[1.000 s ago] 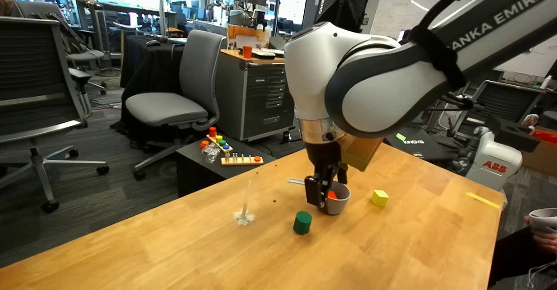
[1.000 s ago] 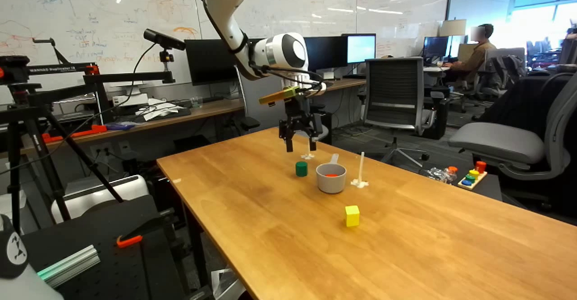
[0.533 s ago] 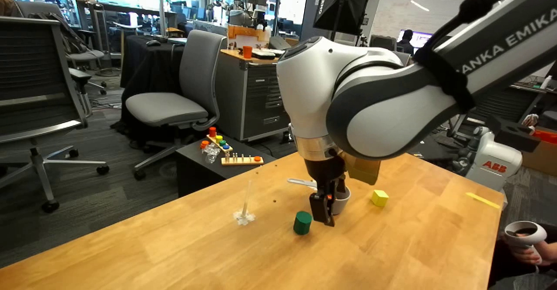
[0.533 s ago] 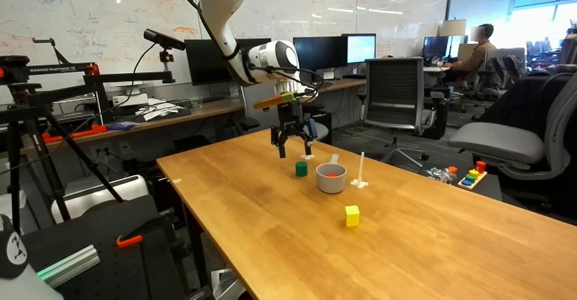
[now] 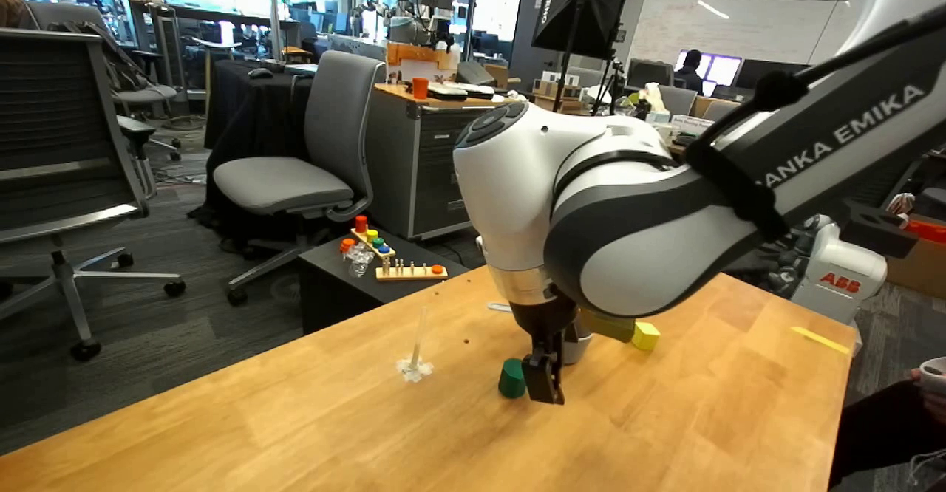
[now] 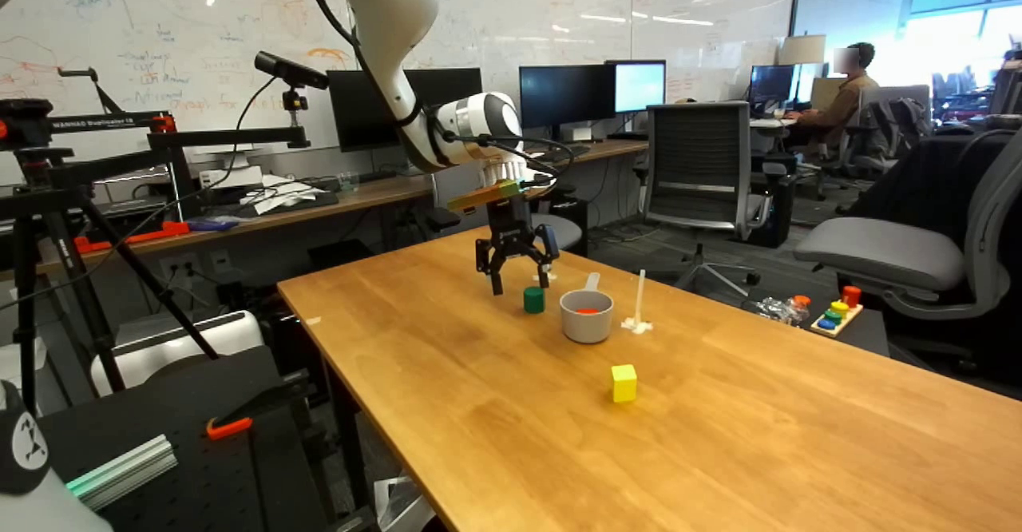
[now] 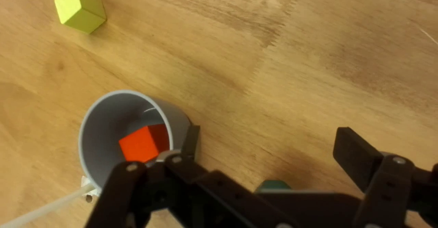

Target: Put the cubes in the mug cup

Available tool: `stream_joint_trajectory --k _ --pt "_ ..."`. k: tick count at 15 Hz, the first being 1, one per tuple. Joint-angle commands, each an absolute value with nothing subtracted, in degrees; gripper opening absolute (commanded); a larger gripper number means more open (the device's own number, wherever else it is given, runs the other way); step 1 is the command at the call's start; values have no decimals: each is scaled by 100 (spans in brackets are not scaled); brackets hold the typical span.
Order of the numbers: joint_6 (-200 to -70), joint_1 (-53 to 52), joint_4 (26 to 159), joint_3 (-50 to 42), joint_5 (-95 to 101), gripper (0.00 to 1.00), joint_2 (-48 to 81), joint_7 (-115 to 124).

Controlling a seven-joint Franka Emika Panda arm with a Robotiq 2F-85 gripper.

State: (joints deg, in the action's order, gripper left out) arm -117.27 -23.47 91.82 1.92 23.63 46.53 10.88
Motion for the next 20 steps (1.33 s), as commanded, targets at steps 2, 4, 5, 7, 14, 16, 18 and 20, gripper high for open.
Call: stream_joint_trajectory --k 2,4,5,7,14,16,18,20 --pt "-11703 -2371 9140 217 2375 100 4666 1155" --pt "-11704 -2375 9139 214 2375 100 4666 1168" --pt "-11763 -2325 9085 241 2340 100 4698 1096" --pt "-11889 -2303 8899 255 2309 100 4766 1098" --pt "-12184 -2272 7977 285 2074 100 5292 1008" --pt "-12182 -2247 7761 341 1875 100 5521 967" --pt "-12166 -2267 7599 367 1734 100 5714 949" --pt "-12138 -2284 7452 384 1629 100 5877 921"
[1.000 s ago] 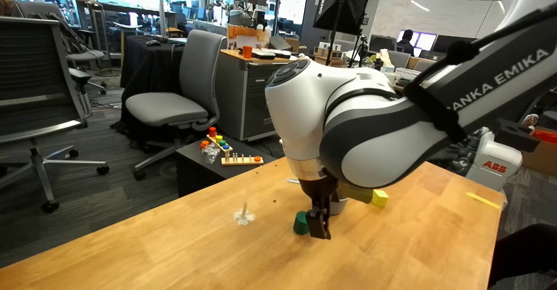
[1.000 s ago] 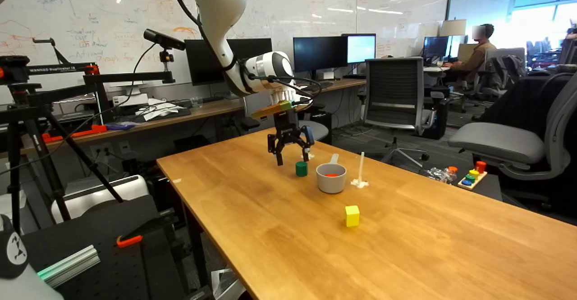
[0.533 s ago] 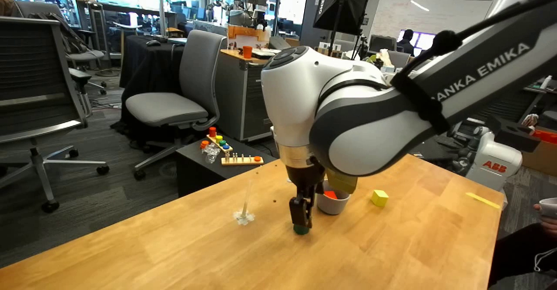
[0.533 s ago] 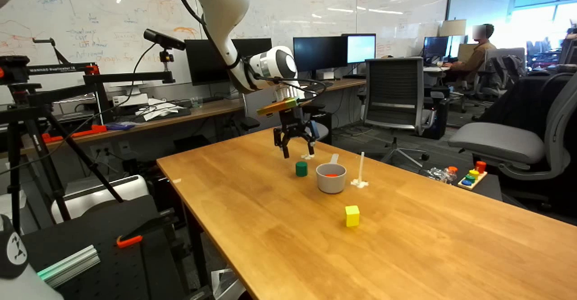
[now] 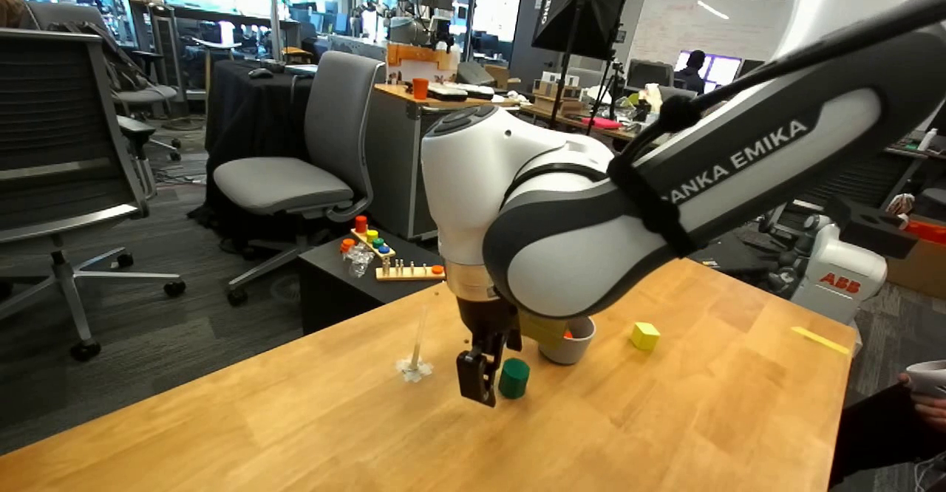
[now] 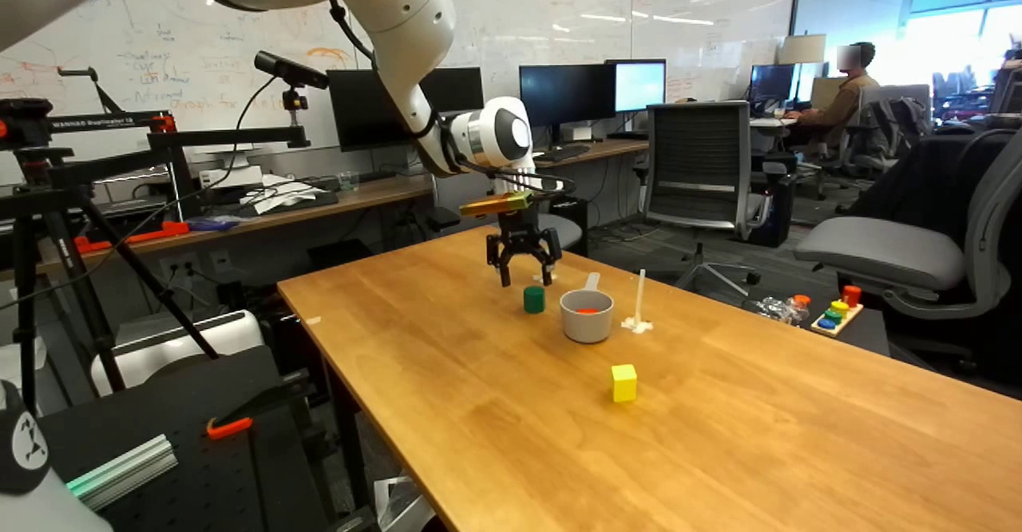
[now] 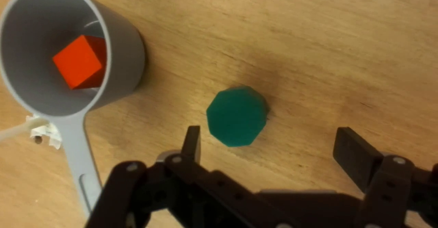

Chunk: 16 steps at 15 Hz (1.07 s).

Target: Put the cubes in the mug cup

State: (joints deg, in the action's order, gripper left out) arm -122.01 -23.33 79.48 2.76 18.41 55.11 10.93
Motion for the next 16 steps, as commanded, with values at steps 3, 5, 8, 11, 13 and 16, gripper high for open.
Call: stream_joint_trajectory --k 3,5,8,11,13,16 --pt "-12128 -2288 7254 366 1571 100 6040 908" --pt "-12102 -2289 7139 353 1556 100 6093 903" --pt "-12070 -2307 7024 338 1562 100 6122 882" --pt "-12060 -2330 6963 328 1576 100 6092 879" --pt "-12055 -2340 6948 325 1572 100 6074 887" --pt "-12068 -2343 6988 330 1559 100 6028 903"
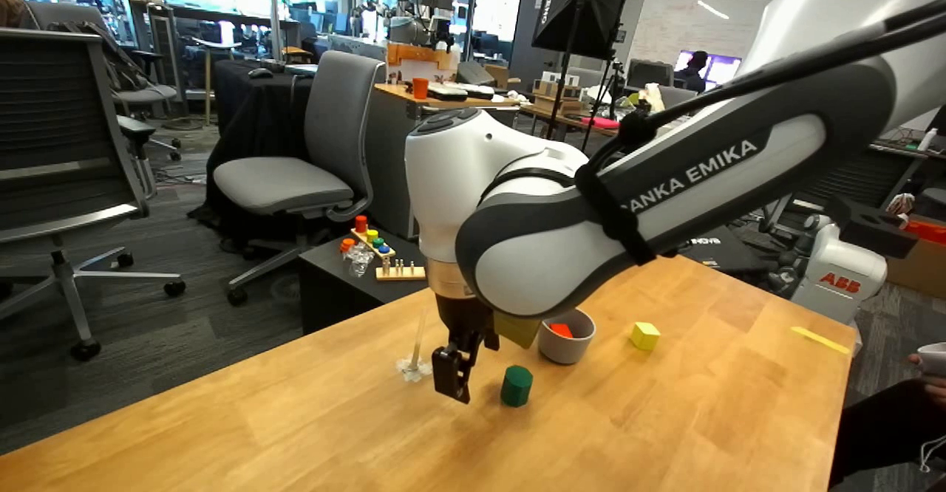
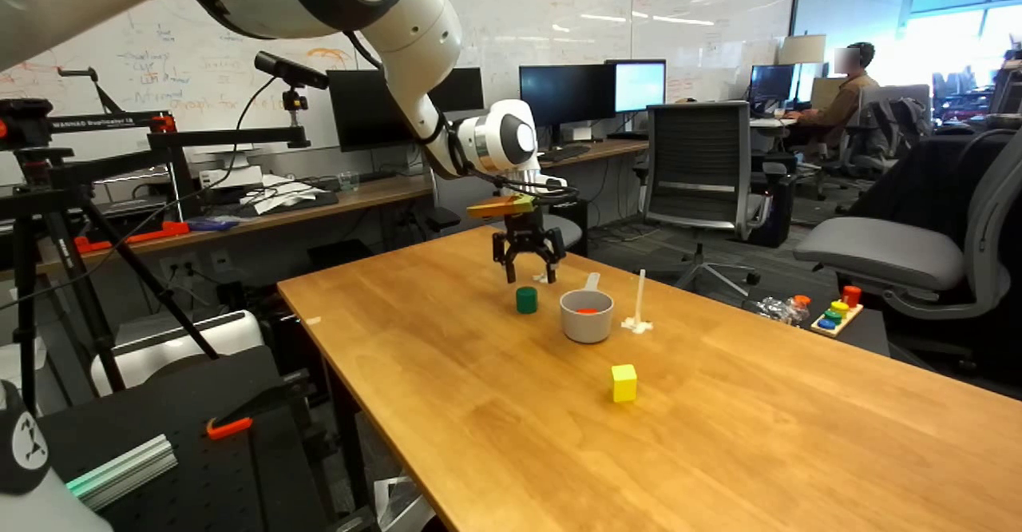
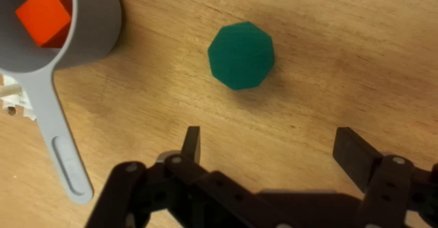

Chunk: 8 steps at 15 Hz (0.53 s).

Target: Put the cubes in the mug cup

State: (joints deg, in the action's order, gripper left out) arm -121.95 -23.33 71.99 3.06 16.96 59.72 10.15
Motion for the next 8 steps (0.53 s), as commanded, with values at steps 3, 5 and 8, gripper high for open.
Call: stream_joint_trajectory --k 3,5,8 --pt "-12030 -2294 7042 352 1472 100 5996 900" --pt "-12013 -2288 7122 320 1462 100 5952 950" --pt "-11927 -2250 7307 256 1505 100 5842 963"
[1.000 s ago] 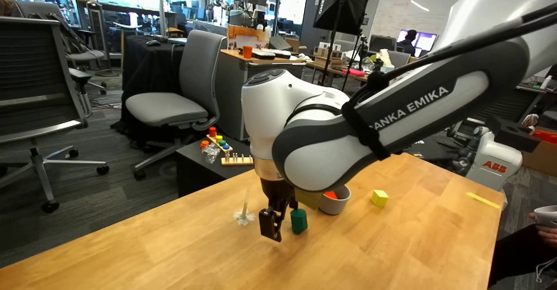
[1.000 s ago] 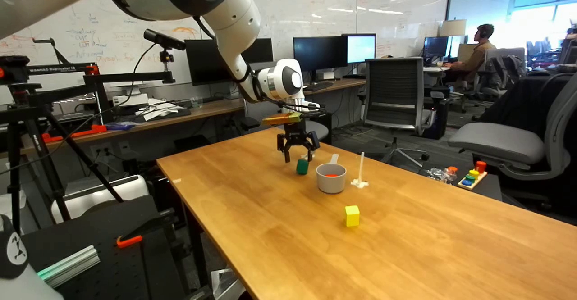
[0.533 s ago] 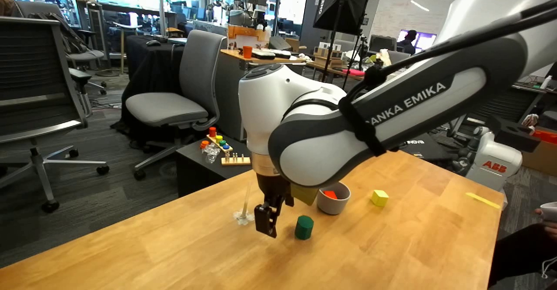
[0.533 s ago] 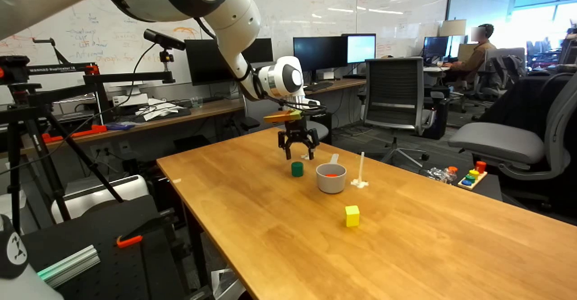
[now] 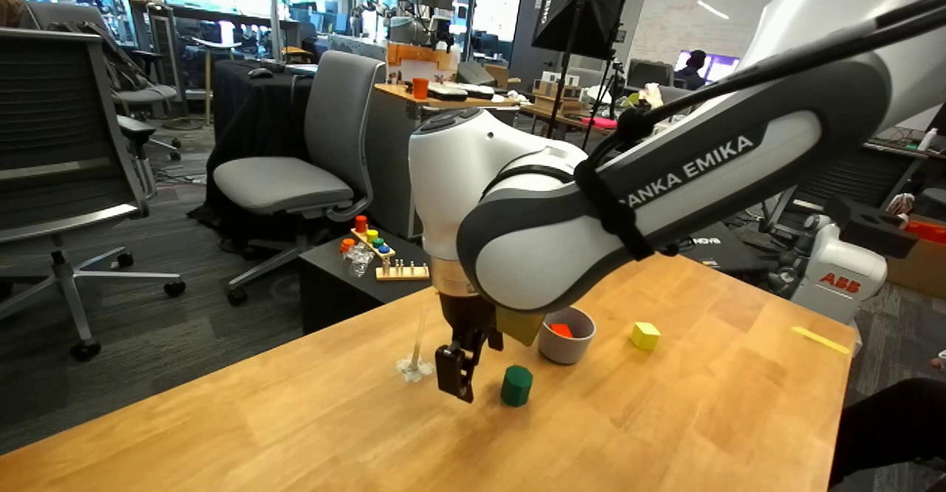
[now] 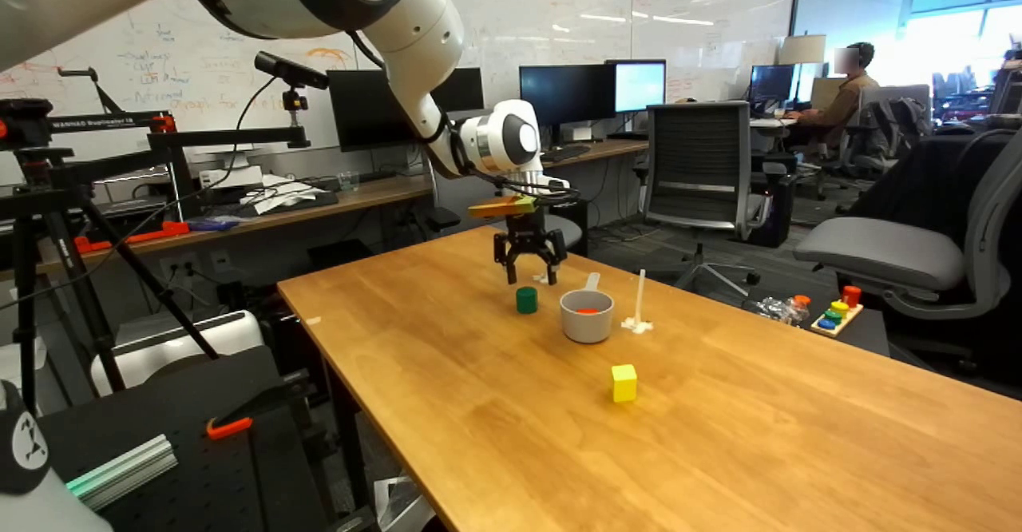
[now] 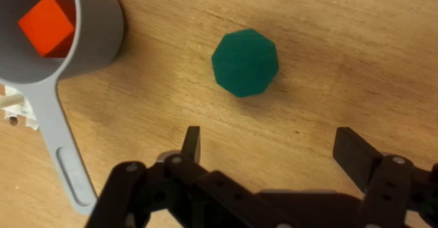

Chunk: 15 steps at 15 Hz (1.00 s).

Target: Put the cubes in the mug cup

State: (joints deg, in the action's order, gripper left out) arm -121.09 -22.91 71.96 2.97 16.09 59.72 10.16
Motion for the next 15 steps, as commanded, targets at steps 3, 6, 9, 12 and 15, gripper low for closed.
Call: stream_joint_trajectory --k 3,6,9,12,15 --pt "-11881 -2255 7498 198 1569 100 5772 1003" --pt "-11895 -2245 7667 207 1576 100 5717 992" --pt "-11941 -2250 7840 209 1598 100 5650 990" --pt "-11946 -2255 7942 184 1611 66 5588 1051" --pt "-11913 -2240 8017 170 1603 42 5504 1086"
